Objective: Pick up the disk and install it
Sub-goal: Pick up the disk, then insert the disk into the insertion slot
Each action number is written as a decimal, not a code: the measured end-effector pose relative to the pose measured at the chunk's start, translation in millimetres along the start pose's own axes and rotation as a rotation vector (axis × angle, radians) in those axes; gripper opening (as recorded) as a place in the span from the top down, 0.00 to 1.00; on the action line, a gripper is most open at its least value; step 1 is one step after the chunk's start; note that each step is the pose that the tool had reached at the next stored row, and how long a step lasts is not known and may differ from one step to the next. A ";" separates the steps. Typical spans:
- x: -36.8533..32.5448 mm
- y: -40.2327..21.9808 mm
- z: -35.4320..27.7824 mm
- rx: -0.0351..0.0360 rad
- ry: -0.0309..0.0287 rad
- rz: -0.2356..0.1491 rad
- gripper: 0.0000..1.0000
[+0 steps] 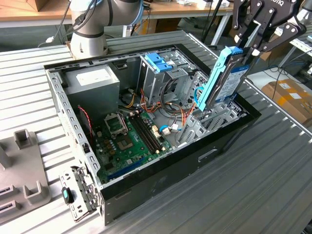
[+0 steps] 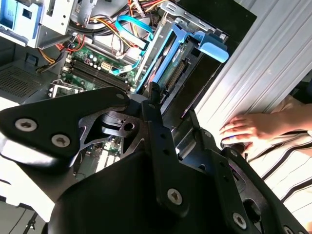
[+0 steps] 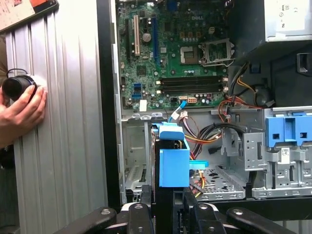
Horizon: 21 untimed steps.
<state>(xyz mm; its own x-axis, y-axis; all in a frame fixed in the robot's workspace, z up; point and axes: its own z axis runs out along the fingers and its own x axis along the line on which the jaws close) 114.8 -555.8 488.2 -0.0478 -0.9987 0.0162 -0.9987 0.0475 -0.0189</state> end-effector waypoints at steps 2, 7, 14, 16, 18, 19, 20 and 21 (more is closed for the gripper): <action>0.0 0.0 0.5 0.0003 0.0000 -0.018 0.65; 0.0 0.0 0.6 0.0003 0.0000 -0.020 0.65; -0.1 0.1 6.3 0.0004 0.0003 -0.020 0.65; 0.4 0.1 7.1 0.0004 0.0001 -0.020 0.65; 1.2 0.1 8.1 0.0004 0.0002 -0.020 0.65; 1.2 0.1 8.7 0.0004 0.0003 -0.020 0.65; 1.3 0.1 9.5 0.0004 0.0003 -0.020 0.65; 1.3 0.1 10.2 0.0004 0.0002 -0.020 0.65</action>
<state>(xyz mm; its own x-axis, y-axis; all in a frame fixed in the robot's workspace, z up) 114.8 -557.3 478.0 -0.0277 -0.9995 0.0167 -0.9994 0.0274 -0.0189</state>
